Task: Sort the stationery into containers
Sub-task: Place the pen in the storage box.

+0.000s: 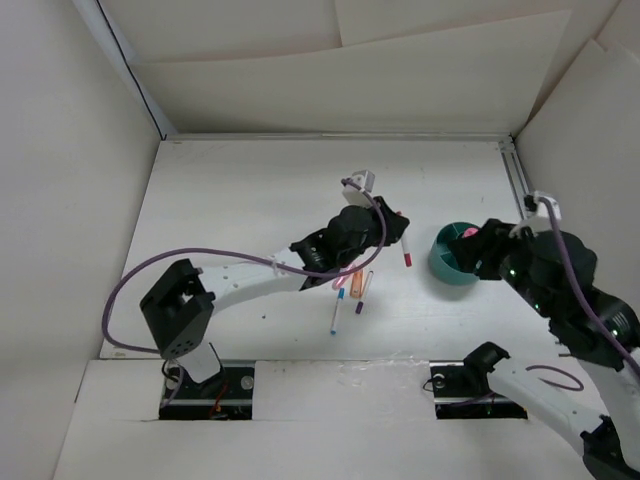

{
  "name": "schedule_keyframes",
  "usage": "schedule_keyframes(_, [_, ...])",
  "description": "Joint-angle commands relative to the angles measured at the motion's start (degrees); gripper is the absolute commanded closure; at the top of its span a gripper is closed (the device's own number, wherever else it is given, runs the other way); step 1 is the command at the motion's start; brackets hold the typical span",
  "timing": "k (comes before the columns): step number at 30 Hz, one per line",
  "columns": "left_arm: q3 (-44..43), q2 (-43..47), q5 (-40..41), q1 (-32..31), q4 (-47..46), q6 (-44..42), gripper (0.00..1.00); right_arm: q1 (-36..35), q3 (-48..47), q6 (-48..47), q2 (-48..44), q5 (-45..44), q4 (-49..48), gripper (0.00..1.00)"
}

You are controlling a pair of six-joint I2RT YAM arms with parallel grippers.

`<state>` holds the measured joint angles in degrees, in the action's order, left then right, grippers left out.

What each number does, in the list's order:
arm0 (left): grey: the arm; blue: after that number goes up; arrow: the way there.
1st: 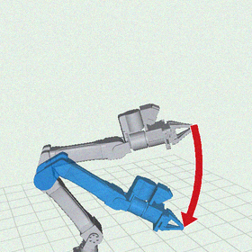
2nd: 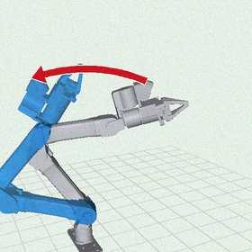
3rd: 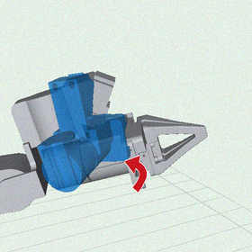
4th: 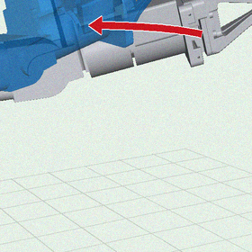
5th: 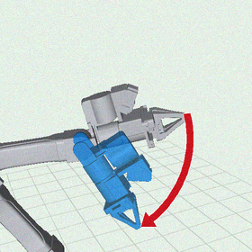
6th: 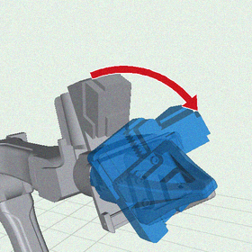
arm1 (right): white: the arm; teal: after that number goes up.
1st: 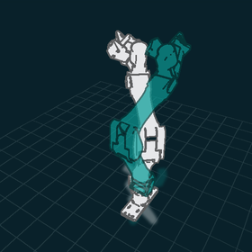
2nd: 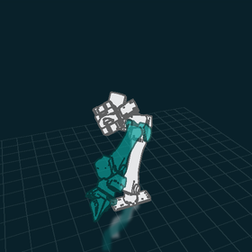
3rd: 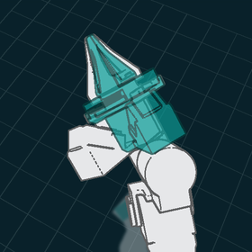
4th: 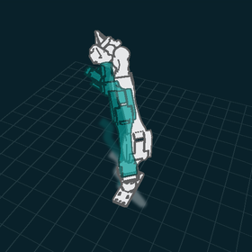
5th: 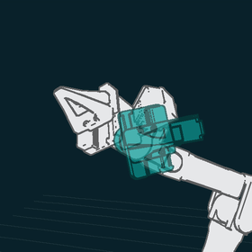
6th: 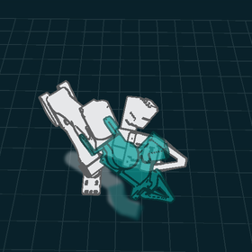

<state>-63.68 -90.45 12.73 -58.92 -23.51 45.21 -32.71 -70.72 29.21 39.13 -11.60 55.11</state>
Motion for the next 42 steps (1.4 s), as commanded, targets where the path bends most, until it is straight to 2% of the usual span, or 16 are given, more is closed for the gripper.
schedule_keyframes(1, [-8.2,-4.1,4.66,-1.47,-3.91,-4.51,1.0,-0.51,-0.13,4.44,-3.79,-10.46,-6.41,0.42])
schedule_keyframes(8, [-21.82,-17.72,9.15,-1.99,-4.44,-9.87,1.0,0.01,3.21,4.98,-7.75,-15.12,-9.15,0.42])
schedule_keyframes(14, [-35.68,-28.45,13.19,-1.99,-1.11,-14.01,1.0,0.01,4.45,3.75,-11.45,-13.9,-13.18,0.42])
schedule_keyframes(21, [-47.05,-37.86,15.31,-1.99,0.92,-18.32,1.0,0.01,4.98,1.9,-12.5,-13.36,-13.72,0.42])
schedule_keyframes(29, [-46.53,-39.89,13.99,-1.99,-0.31,-18.32,1.0,0.01,4.98,-0.38,-13.65,-13.89,-13.72,0.41])
schedule_keyframes(36, [-41.96,-39.89,12.41,-3.14,-3.48,-17.7,1.0,0.01,6.12,-0.38,-13.65,-13.89,-14.33,0.41])
schedule_keyframes(42, [-41.35,-39.28,10.65,-3.66,-3.48,-17.17,0.84,0.01,7.17,-0.38,-14.17,-14.42,-14.86,0.41])
